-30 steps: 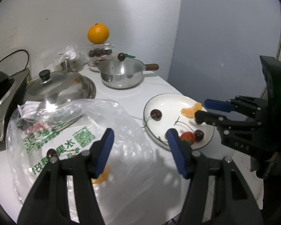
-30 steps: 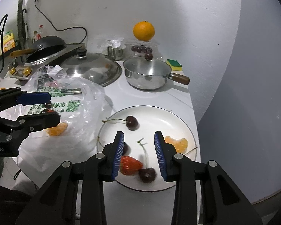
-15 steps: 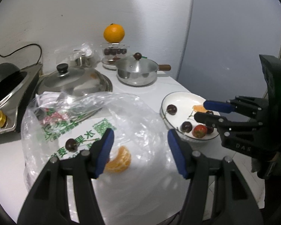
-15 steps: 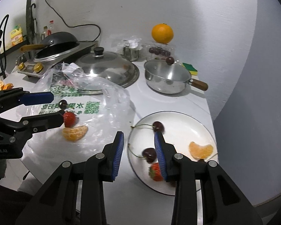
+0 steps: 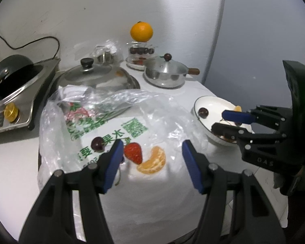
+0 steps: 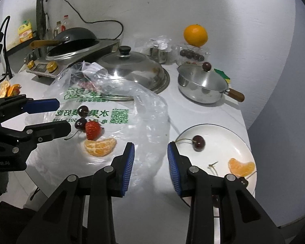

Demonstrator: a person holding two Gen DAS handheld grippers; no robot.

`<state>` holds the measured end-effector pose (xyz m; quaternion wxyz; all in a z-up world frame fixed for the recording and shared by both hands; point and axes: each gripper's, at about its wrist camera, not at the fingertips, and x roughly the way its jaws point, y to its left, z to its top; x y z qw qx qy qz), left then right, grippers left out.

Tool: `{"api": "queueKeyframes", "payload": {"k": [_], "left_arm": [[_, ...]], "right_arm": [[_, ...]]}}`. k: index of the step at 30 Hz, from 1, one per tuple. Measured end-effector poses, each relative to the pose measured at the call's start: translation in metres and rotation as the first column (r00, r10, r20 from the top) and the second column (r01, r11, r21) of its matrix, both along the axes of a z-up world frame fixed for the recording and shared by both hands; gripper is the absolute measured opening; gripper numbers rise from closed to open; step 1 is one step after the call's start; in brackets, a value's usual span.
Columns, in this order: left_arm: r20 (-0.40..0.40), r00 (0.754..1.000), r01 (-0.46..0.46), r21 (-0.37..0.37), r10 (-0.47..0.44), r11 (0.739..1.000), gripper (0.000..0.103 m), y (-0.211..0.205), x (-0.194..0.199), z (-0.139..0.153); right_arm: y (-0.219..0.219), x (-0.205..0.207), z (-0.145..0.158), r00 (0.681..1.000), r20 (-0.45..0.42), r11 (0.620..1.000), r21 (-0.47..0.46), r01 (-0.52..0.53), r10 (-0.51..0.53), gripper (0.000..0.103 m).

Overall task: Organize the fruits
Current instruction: 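Move both open tools back over the fruit on the plastic bag, then lower the right tool onto a tangerine segment while the left tool approaches a cherry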

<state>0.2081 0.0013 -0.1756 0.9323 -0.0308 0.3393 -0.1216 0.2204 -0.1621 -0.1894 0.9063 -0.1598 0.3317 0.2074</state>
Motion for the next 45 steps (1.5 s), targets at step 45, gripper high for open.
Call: {"api": "queueKeyframes", "payload": {"k": [45], "left_arm": [[-0.067,0.996,-0.062,-0.022,0.060,0.998,0.062,0.059,0.007,-0.037]], "right_arm": [[0.081,0.025,-0.062,0.977,-0.183,0.994,0.027,-0.104,0.107,0.076]]}}
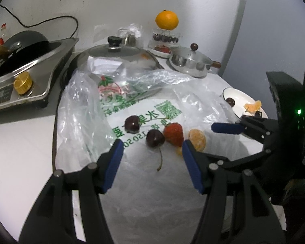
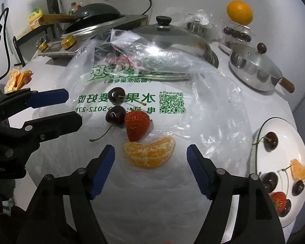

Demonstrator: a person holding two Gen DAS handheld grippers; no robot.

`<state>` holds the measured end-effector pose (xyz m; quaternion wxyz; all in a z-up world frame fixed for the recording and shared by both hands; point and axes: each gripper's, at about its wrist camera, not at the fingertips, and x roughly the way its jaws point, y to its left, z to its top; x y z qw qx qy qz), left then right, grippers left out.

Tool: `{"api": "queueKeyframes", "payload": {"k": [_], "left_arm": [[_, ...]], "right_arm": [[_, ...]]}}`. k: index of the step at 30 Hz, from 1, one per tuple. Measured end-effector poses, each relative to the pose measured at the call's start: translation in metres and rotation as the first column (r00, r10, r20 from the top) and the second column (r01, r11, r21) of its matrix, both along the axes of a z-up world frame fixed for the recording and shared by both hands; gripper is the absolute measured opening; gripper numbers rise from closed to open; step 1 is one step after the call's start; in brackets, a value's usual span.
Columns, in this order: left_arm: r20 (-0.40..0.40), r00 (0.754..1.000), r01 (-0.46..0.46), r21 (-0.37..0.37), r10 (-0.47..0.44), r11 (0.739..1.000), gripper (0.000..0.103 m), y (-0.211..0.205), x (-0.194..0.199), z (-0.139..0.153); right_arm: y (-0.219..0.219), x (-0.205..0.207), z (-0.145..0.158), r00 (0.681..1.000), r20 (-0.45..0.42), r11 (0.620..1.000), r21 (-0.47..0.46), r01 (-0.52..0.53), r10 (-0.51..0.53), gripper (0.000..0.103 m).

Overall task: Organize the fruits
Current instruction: 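Lower the right tool onto a tangerine segment while the left tool approaches a cherry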

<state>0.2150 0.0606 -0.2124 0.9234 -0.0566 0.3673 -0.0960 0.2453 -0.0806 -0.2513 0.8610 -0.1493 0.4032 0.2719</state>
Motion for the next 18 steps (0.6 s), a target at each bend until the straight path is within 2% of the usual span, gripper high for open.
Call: {"api": "queueKeyframes", "payload": {"k": [14,18], "left_arm": [[-0.008,1.000,0.001,0.010,-0.001,1.000,0.062,-0.001,0.010,-0.004],[0.007,1.000,0.003,0.053,-0.004,0.999,0.062,-0.008,0.012,0.000]], "right_arm": [[0.003,0.012,-0.017,1.000,-0.010,1.000,-0.018,-0.009,0.009,0.076],[0.003,0.013,-0.019,1.000,-0.012,1.000,-0.009,-0.018,0.018,0.076]]}}
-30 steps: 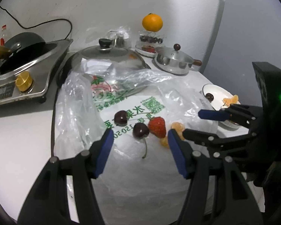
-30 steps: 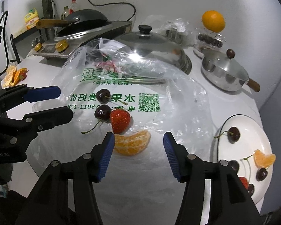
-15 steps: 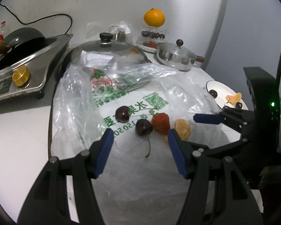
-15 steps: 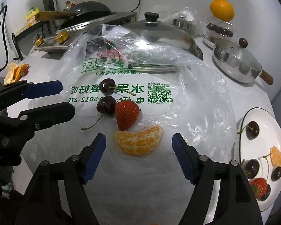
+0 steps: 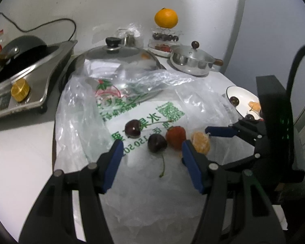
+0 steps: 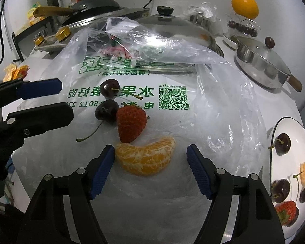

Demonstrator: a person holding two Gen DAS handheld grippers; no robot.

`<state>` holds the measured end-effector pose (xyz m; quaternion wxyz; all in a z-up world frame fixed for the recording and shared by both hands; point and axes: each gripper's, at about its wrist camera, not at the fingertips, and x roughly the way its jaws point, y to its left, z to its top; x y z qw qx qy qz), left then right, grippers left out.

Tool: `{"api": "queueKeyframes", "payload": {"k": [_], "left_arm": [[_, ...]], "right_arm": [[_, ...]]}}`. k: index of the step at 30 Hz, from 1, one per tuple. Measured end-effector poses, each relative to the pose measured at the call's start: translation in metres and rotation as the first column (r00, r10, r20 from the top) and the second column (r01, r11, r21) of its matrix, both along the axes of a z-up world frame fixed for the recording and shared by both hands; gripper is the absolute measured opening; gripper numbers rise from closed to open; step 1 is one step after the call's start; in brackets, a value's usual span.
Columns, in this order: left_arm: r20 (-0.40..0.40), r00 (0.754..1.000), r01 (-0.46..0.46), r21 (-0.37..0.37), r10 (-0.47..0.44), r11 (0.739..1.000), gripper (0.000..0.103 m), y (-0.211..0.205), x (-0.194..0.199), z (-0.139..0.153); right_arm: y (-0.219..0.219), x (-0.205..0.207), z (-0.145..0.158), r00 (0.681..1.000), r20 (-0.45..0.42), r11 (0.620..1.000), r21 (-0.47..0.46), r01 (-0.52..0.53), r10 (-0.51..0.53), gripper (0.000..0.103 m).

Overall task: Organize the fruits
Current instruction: 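Lower the right tool onto a tangerine segment while the left tool approaches a cherry, then grasp the tangerine segment with the right tool while the left tool grasps a cherry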

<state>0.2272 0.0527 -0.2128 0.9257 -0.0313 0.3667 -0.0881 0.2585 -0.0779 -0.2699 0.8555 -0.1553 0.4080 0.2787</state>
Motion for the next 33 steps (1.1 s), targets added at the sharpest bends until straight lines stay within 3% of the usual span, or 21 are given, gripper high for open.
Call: {"api": "queueKeyframes", "payload": {"k": [3,9,22,25,33], "left_arm": [[-0.008,1.000,0.001,0.026,0.000,1.000,0.062,-0.004,0.006,-0.002],[-0.038,0.999,0.019,0.059,-0.016,0.998,0.062,-0.013,0.020,-0.011],[-0.091,0.996,0.013,0.092,-0.005,0.996,0.061,-0.021,0.038,-0.025],[-0.091,0.996,0.008,0.109,0.002,0.994,0.050,-0.021,0.038,-0.026],[-0.100,0.995,0.020,0.100,-0.010,0.995,0.045,-0.019,0.038,-0.028]], "right_arm": [[0.000,0.000,-0.001,1.000,0.008,1.000,-0.003,-0.013,0.013,0.075],[-0.004,-0.003,0.002,0.999,0.008,0.999,0.014,-0.040,0.040,0.062],[-0.025,0.002,0.013,1.000,0.021,0.999,0.049,-0.018,0.017,0.061],[-0.027,0.004,0.014,1.000,0.024,0.998,0.053,-0.016,0.015,0.061],[-0.028,0.003,0.015,0.999,0.028,0.998,0.052,-0.016,0.015,0.061]]}}
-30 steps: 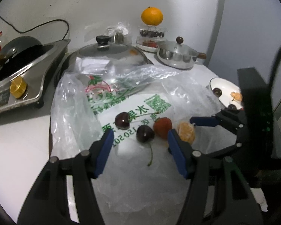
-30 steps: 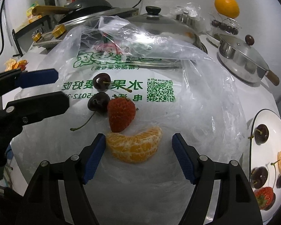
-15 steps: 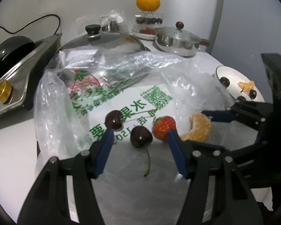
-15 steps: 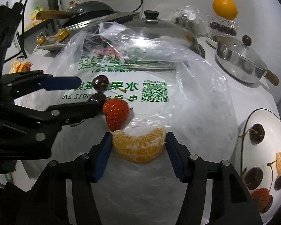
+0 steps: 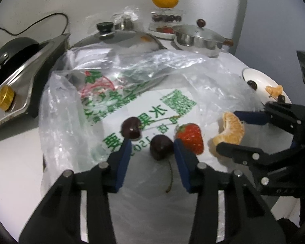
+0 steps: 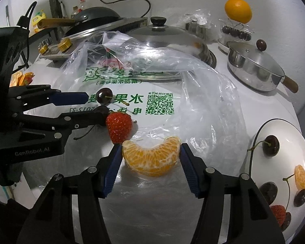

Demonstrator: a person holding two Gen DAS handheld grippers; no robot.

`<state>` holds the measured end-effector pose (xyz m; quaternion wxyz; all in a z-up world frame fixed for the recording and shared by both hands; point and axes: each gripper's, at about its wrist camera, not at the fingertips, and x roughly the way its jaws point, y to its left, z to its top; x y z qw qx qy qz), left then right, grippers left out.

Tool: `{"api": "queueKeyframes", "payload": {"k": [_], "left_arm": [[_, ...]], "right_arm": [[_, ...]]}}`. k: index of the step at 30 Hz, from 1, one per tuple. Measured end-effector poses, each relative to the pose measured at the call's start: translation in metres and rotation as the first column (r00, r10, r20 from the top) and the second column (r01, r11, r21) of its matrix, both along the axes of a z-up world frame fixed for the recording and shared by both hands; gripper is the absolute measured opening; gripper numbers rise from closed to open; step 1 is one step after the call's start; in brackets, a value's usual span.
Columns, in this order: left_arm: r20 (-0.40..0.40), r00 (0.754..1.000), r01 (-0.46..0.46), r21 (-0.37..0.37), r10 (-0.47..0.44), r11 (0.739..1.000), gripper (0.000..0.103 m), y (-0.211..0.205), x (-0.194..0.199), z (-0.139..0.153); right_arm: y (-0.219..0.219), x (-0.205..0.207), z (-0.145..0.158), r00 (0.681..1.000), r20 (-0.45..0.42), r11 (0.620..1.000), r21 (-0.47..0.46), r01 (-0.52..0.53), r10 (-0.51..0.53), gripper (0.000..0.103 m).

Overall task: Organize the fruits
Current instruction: 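Grasp the tangerine segment with the right tool while the left tool grasps a cherry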

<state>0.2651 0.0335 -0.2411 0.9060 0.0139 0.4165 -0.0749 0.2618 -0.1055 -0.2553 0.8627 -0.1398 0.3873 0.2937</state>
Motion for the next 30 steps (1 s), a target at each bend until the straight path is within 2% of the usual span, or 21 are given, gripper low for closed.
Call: {"api": "queueKeyframes", "payload": {"k": [5,6,8,11,18,21,23,30], "left_arm": [[-0.007,1.000,0.028,-0.055,-0.029,0.998,0.044,0.000,0.000,-0.002],[-0.008,0.999,0.031,-0.064,-0.032,0.997,0.042,0.001,0.000,-0.002],[-0.008,0.999,0.041,-0.075,-0.041,0.996,0.030,0.002,0.001,-0.001],[-0.010,0.999,0.048,-0.082,-0.049,0.995,0.026,0.005,0.002,-0.001],[-0.012,0.998,0.056,-0.137,-0.058,0.989,0.025,0.016,0.000,-0.001],[-0.004,0.998,0.057,-0.146,-0.058,0.988,0.025,0.018,-0.003,0.002],[0.001,0.998,0.061,-0.146,-0.062,0.987,0.017,0.019,-0.004,0.003],[0.012,0.998,0.059,-0.130,-0.058,0.990,0.017,0.020,-0.007,0.007]], "right_arm": [[0.001,-0.002,0.002,1.000,0.009,1.000,-0.006,0.007,-0.007,0.061],[0.001,-0.002,0.003,1.000,0.011,1.000,-0.008,0.010,-0.010,0.061],[0.000,-0.002,0.004,1.000,0.014,1.000,-0.013,0.017,-0.017,0.061],[0.000,-0.002,0.006,1.000,0.018,1.000,-0.020,0.024,-0.024,0.061],[0.004,-0.004,0.009,0.999,0.027,0.999,-0.034,0.030,-0.029,0.061],[0.006,-0.005,0.012,0.999,0.036,0.999,-0.037,0.030,-0.029,0.059],[0.007,-0.006,0.016,0.998,0.046,0.999,-0.037,0.032,-0.030,0.057],[0.009,-0.003,0.014,0.999,0.040,0.999,-0.035,0.039,-0.037,0.056]]}}
